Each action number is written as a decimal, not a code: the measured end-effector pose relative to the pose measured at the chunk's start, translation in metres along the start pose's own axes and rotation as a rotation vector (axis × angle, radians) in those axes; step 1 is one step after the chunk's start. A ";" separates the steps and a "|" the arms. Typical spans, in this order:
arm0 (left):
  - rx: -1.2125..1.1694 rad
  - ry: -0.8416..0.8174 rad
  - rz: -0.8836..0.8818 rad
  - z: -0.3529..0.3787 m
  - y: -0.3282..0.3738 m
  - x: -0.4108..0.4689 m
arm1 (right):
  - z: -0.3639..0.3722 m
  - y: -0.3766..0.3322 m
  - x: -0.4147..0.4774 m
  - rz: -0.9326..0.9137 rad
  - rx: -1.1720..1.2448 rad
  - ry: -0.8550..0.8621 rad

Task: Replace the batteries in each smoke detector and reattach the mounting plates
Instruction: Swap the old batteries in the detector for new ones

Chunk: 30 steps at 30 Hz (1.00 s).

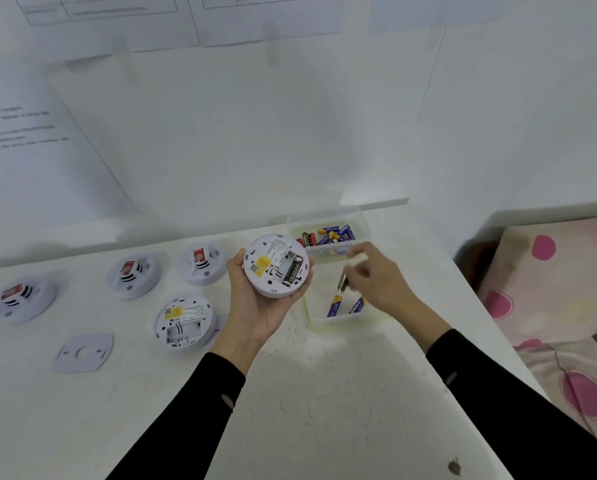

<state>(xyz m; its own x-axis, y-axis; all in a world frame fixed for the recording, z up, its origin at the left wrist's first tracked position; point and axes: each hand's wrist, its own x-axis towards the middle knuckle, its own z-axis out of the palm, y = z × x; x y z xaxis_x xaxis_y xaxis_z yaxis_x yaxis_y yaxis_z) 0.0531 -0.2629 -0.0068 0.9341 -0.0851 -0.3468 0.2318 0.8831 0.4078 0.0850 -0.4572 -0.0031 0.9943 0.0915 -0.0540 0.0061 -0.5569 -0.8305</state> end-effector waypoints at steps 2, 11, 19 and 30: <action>-0.010 0.001 -0.004 -0.001 0.001 0.002 | 0.012 0.013 0.001 0.116 -0.036 -0.090; 0.030 -0.015 -0.003 0.000 0.000 0.007 | 0.015 -0.015 -0.004 -0.261 0.010 0.173; 0.143 -0.126 0.045 0.007 -0.005 0.003 | 0.022 -0.035 -0.026 -0.522 -0.012 0.130; 0.178 -0.230 0.097 0.013 -0.004 0.000 | 0.024 -0.039 -0.034 -0.526 0.048 0.200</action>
<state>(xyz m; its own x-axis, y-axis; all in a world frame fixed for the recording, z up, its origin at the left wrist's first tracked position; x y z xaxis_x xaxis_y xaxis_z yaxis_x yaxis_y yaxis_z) 0.0557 -0.2727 0.0020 0.9864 -0.1246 -0.1073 0.1638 0.7994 0.5780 0.0486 -0.4189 0.0182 0.8596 0.1859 0.4760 0.5060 -0.4401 -0.7418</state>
